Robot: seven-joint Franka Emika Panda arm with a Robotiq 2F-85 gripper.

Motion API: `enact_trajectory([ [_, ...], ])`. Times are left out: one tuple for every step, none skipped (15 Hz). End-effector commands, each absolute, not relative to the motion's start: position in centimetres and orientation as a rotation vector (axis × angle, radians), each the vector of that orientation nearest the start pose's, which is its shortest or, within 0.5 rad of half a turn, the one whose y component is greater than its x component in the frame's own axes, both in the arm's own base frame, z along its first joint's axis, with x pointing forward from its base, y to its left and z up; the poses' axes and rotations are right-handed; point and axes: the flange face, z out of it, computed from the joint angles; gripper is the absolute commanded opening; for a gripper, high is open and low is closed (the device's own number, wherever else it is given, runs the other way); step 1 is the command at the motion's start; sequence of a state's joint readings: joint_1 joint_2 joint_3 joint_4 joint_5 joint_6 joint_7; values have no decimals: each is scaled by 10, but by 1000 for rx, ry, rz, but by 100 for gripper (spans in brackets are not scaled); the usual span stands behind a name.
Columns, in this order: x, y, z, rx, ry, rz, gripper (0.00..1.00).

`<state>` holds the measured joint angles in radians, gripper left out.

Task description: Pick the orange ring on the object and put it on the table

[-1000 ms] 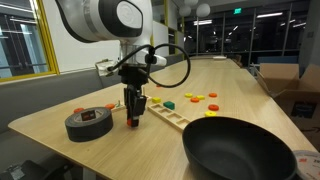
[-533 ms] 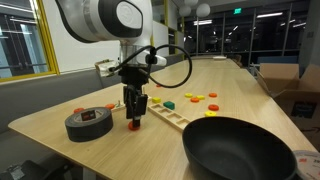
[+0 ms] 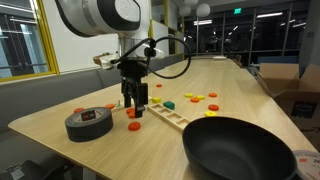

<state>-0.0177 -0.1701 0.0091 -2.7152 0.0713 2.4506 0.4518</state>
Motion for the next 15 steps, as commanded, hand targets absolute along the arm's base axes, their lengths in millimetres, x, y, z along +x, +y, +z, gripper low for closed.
enact_trajectory([
  [399,12,332,-3035,695,86,100],
  [401,17,350,-3046,659,70,100],
  [404,21,367,-3060,625,51,100],
  [405,26,386,-3080,573,31,100],
  [404,30,408,-3102,500,18,100],
  [404,34,426,-3118,432,0,100],
  [402,36,446,-3139,359,-19,100],
  [399,38,465,-3152,275,-36,100],
  [396,40,480,-3146,180,-42,100],
  [392,40,496,-3141,95,-49,100],
  [387,39,510,-3136,8,-57,100],
  [382,37,523,-3130,-78,-66,100],
  [377,33,534,-3119,-164,-73,100],
  [371,30,543,-3111,-239,-79,100],
  [364,26,551,-3108,-287,-82,100],
])
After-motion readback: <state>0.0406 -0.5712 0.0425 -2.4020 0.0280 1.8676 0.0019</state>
